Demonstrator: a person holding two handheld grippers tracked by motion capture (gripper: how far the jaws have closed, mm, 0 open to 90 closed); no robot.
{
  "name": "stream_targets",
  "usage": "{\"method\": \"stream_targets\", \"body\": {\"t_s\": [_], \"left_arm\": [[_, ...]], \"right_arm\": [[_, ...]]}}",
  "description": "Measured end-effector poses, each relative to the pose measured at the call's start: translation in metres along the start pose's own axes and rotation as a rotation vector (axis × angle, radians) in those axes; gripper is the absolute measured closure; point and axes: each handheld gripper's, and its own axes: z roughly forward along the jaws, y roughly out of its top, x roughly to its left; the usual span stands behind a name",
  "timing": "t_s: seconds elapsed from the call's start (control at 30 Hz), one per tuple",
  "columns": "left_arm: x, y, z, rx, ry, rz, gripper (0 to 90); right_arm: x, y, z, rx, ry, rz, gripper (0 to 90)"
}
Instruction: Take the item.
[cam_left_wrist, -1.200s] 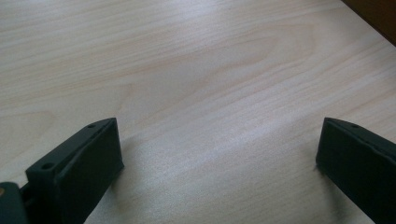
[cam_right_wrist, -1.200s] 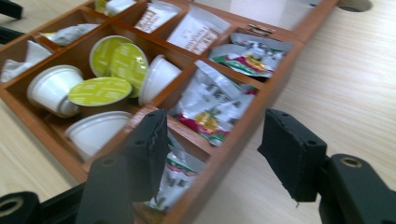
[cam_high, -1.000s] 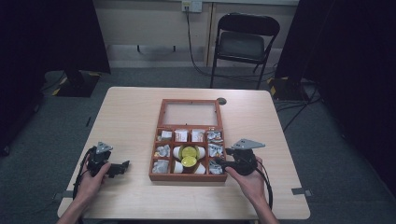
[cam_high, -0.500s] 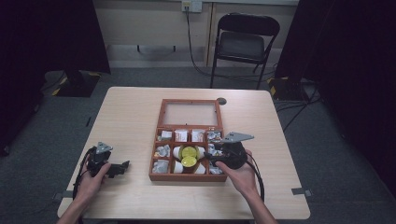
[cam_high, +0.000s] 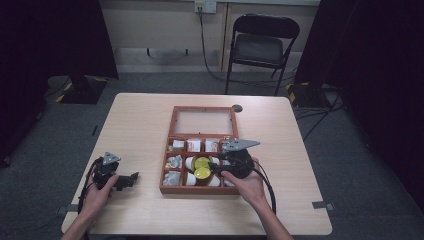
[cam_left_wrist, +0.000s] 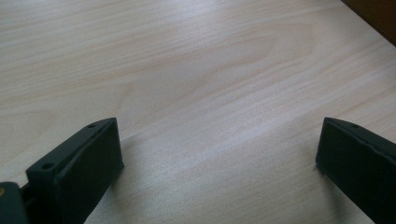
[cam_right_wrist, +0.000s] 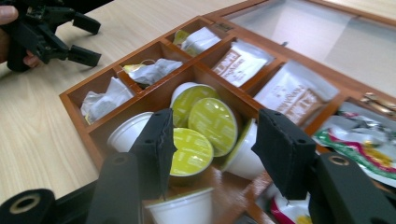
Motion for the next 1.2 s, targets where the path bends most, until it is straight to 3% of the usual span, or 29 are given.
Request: {"method": "stream_targets", "body": {"t_s": [0.67, 0.97, 1.2], "left_arm": [[0.0, -0.001, 0.0, -0.006, -0.005, -0.002, 0.0], [0.0, -0.001, 0.0, -0.006, -0.005, 0.0, 0.0], [0.0, -0.001, 0.0, -0.003, -0.006, 0.002, 0.0]], "right_arm": [[0.012, -0.011, 0.041, 0.092, 0.076, -0.005, 47.8], [0.014, -0.011, 0.049, 0.12, 0.071, -0.008, 43.8], [0.016, -0.011, 0.055, 0.183, 0.071, -0.016, 41.5]]}}
